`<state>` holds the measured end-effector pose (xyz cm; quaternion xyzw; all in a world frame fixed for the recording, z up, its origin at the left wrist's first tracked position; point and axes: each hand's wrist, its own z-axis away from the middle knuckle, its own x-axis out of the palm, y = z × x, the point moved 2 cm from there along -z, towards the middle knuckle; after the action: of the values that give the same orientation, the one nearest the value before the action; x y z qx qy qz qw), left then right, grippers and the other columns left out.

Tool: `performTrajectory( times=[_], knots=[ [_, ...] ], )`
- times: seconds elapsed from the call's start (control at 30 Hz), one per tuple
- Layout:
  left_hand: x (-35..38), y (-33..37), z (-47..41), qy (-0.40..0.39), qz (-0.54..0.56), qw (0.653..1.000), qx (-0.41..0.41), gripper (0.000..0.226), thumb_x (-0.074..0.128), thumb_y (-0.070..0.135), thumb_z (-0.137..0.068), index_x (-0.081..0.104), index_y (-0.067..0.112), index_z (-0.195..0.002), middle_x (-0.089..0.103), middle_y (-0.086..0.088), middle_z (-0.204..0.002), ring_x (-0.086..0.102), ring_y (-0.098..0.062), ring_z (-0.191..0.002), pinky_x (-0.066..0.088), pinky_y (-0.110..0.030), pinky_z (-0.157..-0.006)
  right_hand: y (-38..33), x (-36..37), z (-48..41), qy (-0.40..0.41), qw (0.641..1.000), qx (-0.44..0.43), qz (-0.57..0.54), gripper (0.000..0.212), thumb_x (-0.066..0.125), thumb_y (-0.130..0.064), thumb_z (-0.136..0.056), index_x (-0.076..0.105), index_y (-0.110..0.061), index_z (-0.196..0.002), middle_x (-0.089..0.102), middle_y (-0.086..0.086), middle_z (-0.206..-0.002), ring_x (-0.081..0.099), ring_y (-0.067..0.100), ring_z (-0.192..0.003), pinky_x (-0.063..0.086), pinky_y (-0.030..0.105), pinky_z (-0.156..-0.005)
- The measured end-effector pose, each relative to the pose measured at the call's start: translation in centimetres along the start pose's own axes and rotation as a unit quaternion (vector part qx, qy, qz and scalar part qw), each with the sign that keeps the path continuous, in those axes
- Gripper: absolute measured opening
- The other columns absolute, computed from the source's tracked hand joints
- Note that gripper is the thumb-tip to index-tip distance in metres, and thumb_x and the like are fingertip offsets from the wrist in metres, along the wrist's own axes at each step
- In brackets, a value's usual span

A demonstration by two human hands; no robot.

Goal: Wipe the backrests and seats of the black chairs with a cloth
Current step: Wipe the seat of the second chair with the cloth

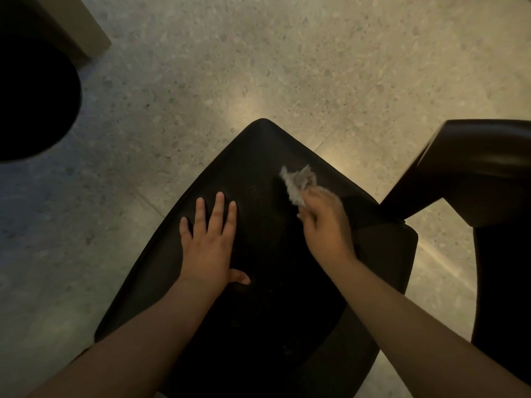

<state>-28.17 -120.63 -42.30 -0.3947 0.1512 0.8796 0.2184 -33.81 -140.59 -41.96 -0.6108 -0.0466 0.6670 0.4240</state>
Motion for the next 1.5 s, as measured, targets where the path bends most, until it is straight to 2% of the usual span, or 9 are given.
performTrajectory(
  times=[0.1, 0.3, 0.53, 0.67, 0.83, 1.0, 1.17, 1.3, 1.5],
  knots=[
    [0.0, 0.0, 0.0, 0.0, 0.004, 1.0, -0.001, 0.145, 0.078, 0.066, -0.06, -0.027, 0.022, -0.15, -0.039, -0.004, -0.153, -0.031, -0.036, -0.142, -0.002, -0.06, -0.118, 0.2, -0.8, 2.1, -0.026, 0.997, -0.043, -0.054, 0.042, 0.058, -0.003, -0.092, 0.059, -0.02, -0.13, 0.057, -0.005, -0.128, 0.047, 0.007, -0.124, 0.034, 0.001, -0.095],
    [0.1, 0.0, 0.0, 0.0, -0.001, 1.0, 0.0, 0.145, 0.077, 0.067, -0.061, -0.028, 0.021, -0.149, -0.041, -0.005, -0.152, -0.032, -0.037, -0.141, -0.002, -0.061, -0.118, 1.1, -3.2, -5.2, 0.13, 0.99, 0.046, -0.023, 0.021, 0.05, -0.014, -0.099, 0.068, -0.009, -0.109, 0.06, -0.002, -0.092, 0.06, 0.015, -0.087, 0.033, 0.005, -0.061],
    [0.2, 0.0, -0.2, 0.003, -0.005, 1.0, -0.001, 0.146, 0.076, 0.069, -0.06, -0.029, 0.021, -0.148, -0.04, -0.006, -0.153, -0.031, -0.037, -0.142, -0.002, -0.061, -0.117, 0.4, 0.3, -4.6, 0.08, 0.995, 0.046, -0.041, 0.034, 0.056, -0.006, -0.092, 0.065, -0.02, -0.122, 0.059, 0.002, -0.128, 0.051, 0.02, -0.124, 0.048, 0.051, -0.099],
    [0.2, 0.0, -0.1, -0.001, 0.0, 1.0, 0.0, 0.145, 0.077, 0.067, -0.06, -0.029, 0.022, -0.148, -0.04, -0.005, -0.152, -0.032, -0.036, -0.141, -0.004, -0.06, -0.117, -0.3, -0.7, -2.8, -0.023, 0.997, -0.048, -0.061, 0.037, 0.059, -0.006, -0.091, 0.064, -0.022, -0.124, 0.062, -0.005, -0.122, 0.056, 0.009, -0.113, 0.053, 0.032, -0.095],
    [0.3, 0.0, -0.3, -0.006, -0.002, 1.0, -0.002, 0.145, 0.077, 0.067, -0.061, -0.031, 0.022, -0.147, -0.043, -0.005, -0.15, -0.033, -0.037, -0.14, -0.005, -0.061, -0.117, 1.0, -2.6, -6.6, 0.096, 0.994, -0.004, -0.058, 0.023, 0.05, -0.01, -0.096, 0.067, -0.009, -0.111, 0.066, 0.006, -0.104, 0.062, 0.024, -0.096, 0.05, 0.025, -0.073],
    [0.3, -0.1, -0.1, -0.002, 0.0, 1.0, 0.003, 0.144, 0.076, 0.068, -0.061, -0.029, 0.023, -0.148, -0.041, -0.004, -0.152, -0.032, -0.037, -0.141, -0.005, -0.061, -0.116, -1.3, 0.6, -4.8, 0.054, 0.998, 0.026, -0.031, 0.037, 0.052, -0.006, -0.095, 0.061, -0.017, -0.129, 0.054, 0.001, -0.136, 0.041, 0.018, -0.133, 0.034, 0.03, -0.111],
    [0.3, -0.8, 0.3, 0.015, 0.038, 0.999, 0.024, 0.142, 0.075, 0.07, -0.061, -0.03, 0.03, -0.148, -0.042, 0.001, -0.152, -0.035, -0.03, -0.141, -0.008, -0.056, -0.118, -1.8, -0.3, -2.5, -0.031, 0.994, -0.089, -0.048, 0.04, 0.056, -0.003, -0.091, 0.063, -0.021, -0.126, 0.063, -0.002, -0.124, 0.052, 0.01, -0.118, 0.041, 0.021, -0.102],
    [0.7, -2.4, 1.1, 0.042, 0.095, 0.993, 0.055, 0.14, 0.07, 0.076, -0.06, -0.031, 0.032, -0.146, -0.039, 0.007, -0.153, -0.033, -0.022, -0.142, -0.006, -0.051, -0.121, -0.8, -2.7, -5.9, 0.07, 0.994, -0.02, -0.085, 0.039, 0.052, -0.006, -0.095, 0.061, -0.018, -0.131, 0.064, -0.003, -0.116, 0.061, 0.011, -0.101, 0.047, 0.011, -0.082],
    [-0.1, -3.9, 0.8, 0.065, 0.113, 0.99, -0.048, 0.138, 0.069, 0.077, -0.06, -0.021, 0.028, -0.152, -0.03, 0.002, -0.158, -0.023, -0.031, -0.146, -0.002, -0.056, -0.118, -2.0, 0.2, -4.6, 0.075, 0.989, 0.063, -0.11, 0.049, 0.057, -0.011, -0.094, 0.047, -0.02, -0.142, 0.057, -0.004, -0.122, 0.056, 0.009, -0.11, 0.048, 0.021, -0.092]
  ],
)
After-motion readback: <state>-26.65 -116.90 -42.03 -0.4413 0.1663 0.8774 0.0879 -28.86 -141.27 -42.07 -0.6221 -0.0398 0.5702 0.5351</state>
